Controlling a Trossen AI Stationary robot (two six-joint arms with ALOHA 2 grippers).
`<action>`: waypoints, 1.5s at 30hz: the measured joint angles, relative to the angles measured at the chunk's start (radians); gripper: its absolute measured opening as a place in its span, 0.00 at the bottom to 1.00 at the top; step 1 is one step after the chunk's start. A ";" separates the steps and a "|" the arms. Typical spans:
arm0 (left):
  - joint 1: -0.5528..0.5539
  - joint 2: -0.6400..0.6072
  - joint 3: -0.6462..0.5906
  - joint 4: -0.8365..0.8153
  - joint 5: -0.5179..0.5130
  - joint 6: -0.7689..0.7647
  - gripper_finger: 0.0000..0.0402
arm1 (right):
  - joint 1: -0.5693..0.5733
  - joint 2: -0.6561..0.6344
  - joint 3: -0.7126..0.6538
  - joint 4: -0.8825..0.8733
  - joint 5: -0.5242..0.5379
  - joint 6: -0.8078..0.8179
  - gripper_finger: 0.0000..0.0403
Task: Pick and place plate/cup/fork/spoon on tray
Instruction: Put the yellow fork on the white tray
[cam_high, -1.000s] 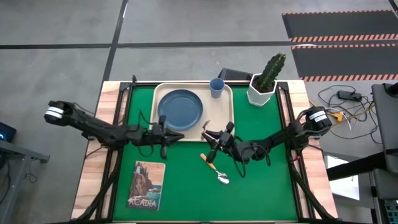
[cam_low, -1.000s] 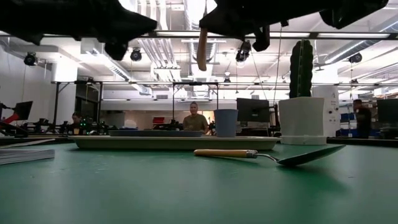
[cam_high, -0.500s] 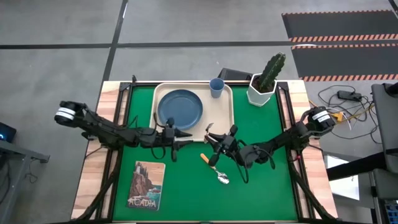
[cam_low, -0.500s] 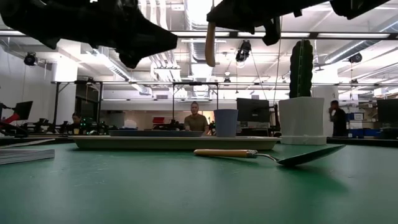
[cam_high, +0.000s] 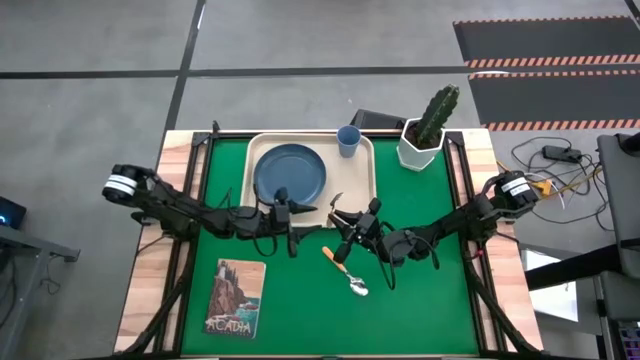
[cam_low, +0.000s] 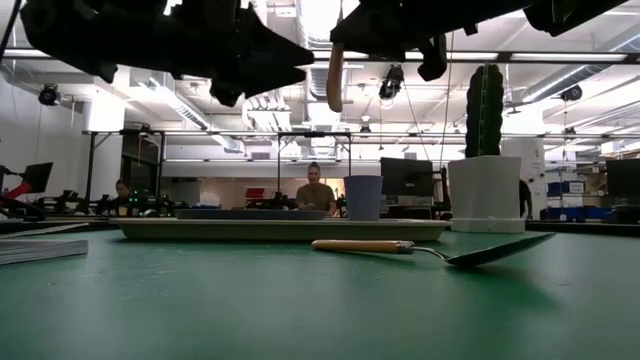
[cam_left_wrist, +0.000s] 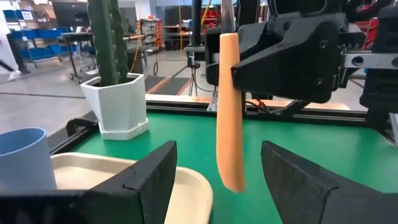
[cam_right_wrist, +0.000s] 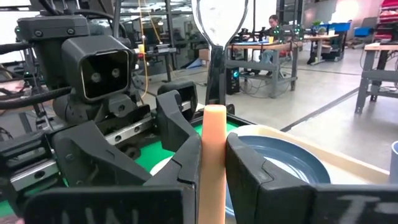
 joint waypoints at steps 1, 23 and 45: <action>0.000 0.009 0.002 0.008 0.001 0.000 0.53 | 0.000 0.000 0.000 0.000 0.000 0.000 0.10; -0.002 -0.035 0.011 -0.060 -0.099 0.073 0.53 | -0.048 -0.058 0.000 -0.176 0.044 0.236 0.10; -0.002 -0.301 -0.120 -0.280 -0.370 0.070 0.53 | -0.327 -0.280 0.037 -0.874 -0.504 0.856 0.10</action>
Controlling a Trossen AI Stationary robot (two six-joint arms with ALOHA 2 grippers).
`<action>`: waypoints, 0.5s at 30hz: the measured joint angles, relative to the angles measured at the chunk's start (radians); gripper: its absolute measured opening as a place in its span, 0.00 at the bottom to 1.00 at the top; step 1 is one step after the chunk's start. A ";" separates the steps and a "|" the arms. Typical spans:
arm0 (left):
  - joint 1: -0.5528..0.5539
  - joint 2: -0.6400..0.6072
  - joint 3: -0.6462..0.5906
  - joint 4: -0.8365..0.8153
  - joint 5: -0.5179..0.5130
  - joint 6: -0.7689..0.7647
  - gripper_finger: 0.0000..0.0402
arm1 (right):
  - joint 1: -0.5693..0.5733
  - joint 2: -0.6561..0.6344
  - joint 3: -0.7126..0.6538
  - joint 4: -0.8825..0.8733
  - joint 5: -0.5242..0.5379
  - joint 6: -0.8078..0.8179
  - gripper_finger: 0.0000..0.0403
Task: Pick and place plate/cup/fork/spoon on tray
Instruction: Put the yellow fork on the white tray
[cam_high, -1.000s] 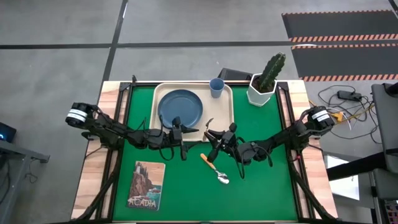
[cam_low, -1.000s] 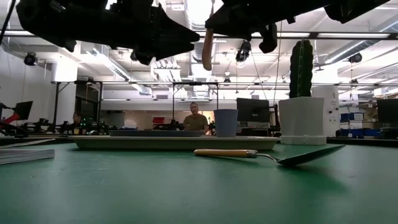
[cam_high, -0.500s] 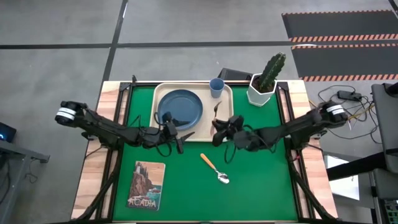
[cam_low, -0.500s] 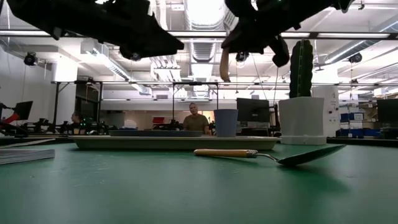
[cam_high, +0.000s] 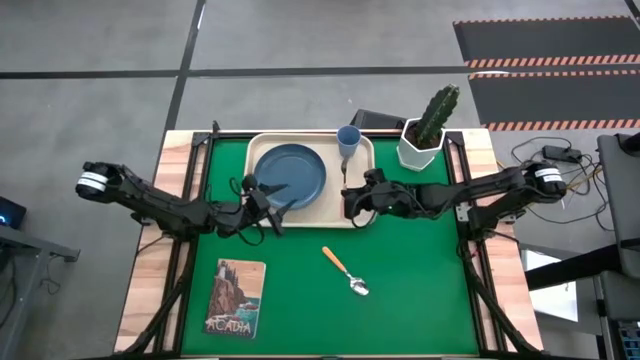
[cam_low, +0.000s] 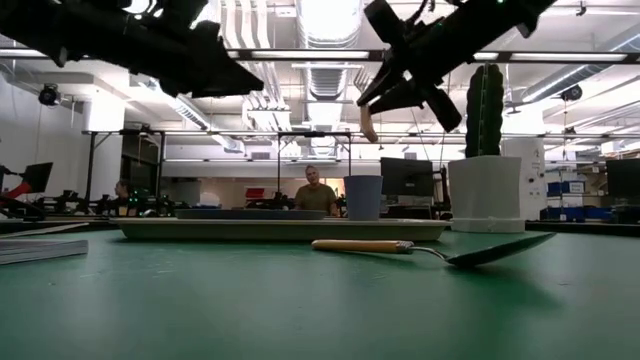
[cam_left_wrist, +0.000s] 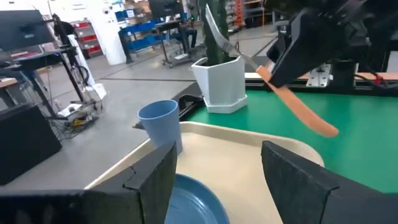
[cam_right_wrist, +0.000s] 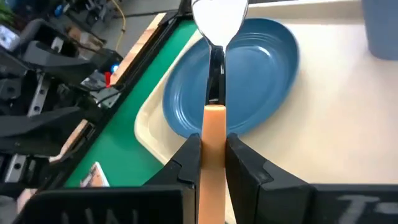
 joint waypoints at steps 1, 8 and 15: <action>0.001 -0.011 -0.011 0.000 -0.004 0.001 0.53 | 0.000 0.009 0.024 -0.024 -0.001 -0.008 0.10; 0.002 -0.054 -0.039 0.004 -0.050 0.000 0.53 | -0.021 0.149 0.310 -0.468 -0.047 -0.006 0.10; 0.002 -0.059 -0.060 0.000 -0.049 0.000 0.53 | -0.134 0.304 0.560 -0.965 -0.362 0.062 0.10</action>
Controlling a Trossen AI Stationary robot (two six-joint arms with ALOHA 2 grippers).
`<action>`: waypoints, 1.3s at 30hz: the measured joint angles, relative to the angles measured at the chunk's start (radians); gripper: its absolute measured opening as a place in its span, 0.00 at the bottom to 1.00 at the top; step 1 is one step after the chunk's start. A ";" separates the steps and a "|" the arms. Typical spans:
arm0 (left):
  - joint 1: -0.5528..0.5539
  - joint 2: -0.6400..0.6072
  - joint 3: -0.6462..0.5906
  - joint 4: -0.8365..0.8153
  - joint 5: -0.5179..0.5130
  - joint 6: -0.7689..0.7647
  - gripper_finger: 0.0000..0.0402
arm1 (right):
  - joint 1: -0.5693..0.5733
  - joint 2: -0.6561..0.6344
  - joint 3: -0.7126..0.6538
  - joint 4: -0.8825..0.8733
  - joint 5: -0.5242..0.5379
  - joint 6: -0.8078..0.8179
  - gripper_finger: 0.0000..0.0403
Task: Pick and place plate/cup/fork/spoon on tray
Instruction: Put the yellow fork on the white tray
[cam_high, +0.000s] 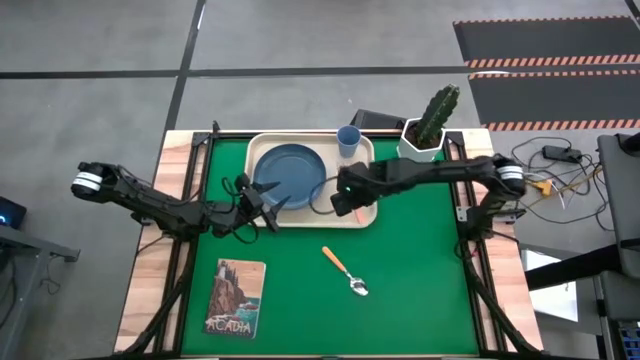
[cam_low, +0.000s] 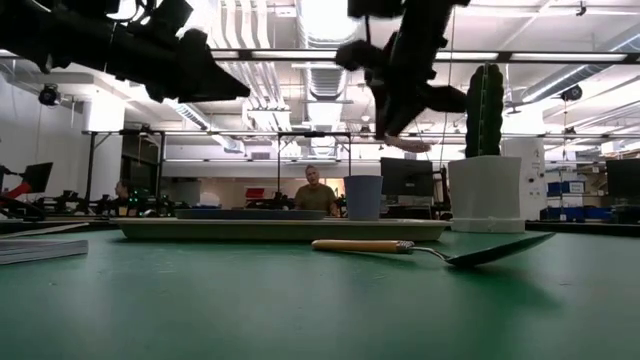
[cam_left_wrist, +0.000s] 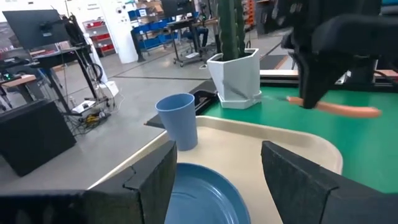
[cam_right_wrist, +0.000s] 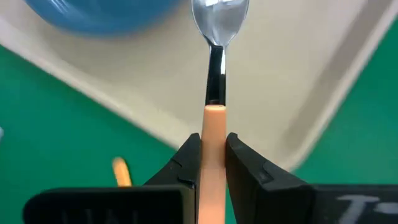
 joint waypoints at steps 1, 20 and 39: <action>0.000 0.000 -0.004 0.002 0.000 0.000 0.53 | -0.016 0.018 0.016 -0.037 -0.057 0.001 0.10; 0.000 0.001 -0.028 -0.004 -0.011 0.010 0.53 | -0.143 0.112 0.018 -0.043 -0.175 0.276 0.10; 0.000 0.000 -0.028 -0.002 -0.027 0.031 0.53 | -0.225 0.111 -0.100 0.075 -0.063 0.223 0.10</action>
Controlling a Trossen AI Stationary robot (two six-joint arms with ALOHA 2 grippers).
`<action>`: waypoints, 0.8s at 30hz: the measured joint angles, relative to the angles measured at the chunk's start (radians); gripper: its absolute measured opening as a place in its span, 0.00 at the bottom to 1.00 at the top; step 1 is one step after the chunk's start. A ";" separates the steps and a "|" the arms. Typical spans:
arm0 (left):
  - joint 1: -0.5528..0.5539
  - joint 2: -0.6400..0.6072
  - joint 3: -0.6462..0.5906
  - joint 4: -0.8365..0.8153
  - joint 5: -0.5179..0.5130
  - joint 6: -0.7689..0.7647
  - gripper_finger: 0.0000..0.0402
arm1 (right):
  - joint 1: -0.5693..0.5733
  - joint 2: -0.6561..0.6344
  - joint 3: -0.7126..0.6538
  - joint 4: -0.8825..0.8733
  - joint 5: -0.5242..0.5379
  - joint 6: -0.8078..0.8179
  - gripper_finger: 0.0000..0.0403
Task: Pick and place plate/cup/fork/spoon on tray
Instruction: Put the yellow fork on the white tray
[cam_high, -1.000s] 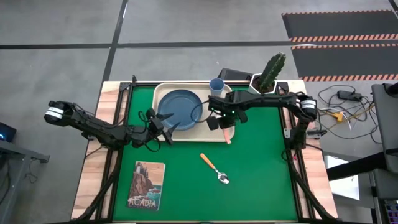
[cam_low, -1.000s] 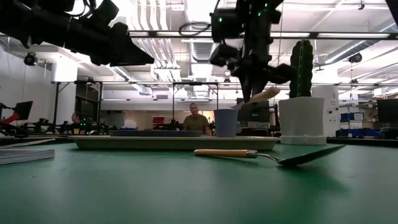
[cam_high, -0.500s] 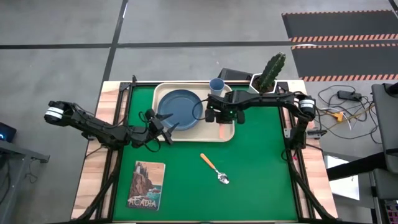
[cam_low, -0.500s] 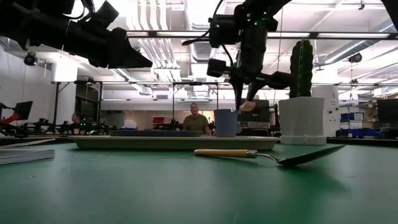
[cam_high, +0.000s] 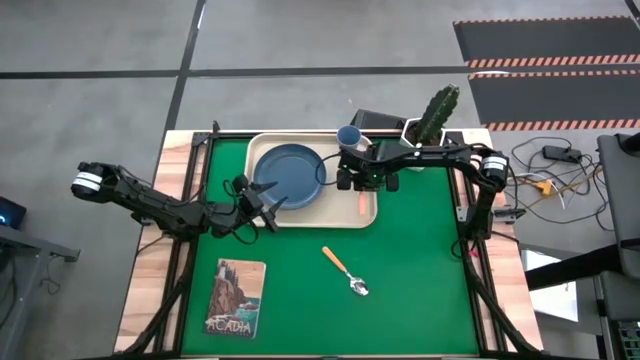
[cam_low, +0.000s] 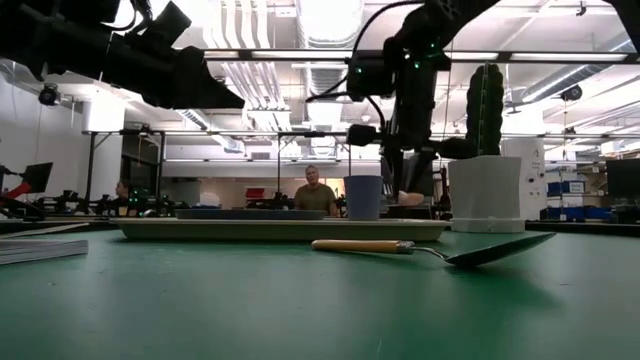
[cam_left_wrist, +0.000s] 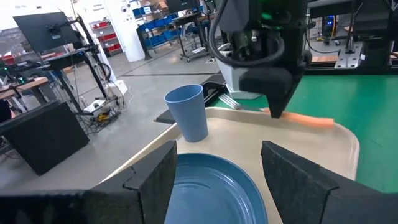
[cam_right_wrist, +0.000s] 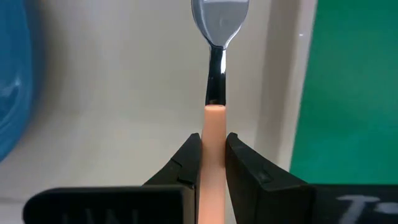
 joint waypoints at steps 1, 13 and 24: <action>0.000 0.000 0.000 0.000 0.000 0.000 0.53 | 0.001 0.000 -0.009 0.015 -0.001 0.000 0.10; 0.000 0.000 0.000 0.001 0.000 0.025 0.53 | 0.002 0.000 -0.052 0.069 0.048 -0.027 0.10; 0.000 0.000 0.000 0.002 0.000 0.029 0.53 | 0.006 0.003 -0.056 0.103 0.069 -0.040 0.10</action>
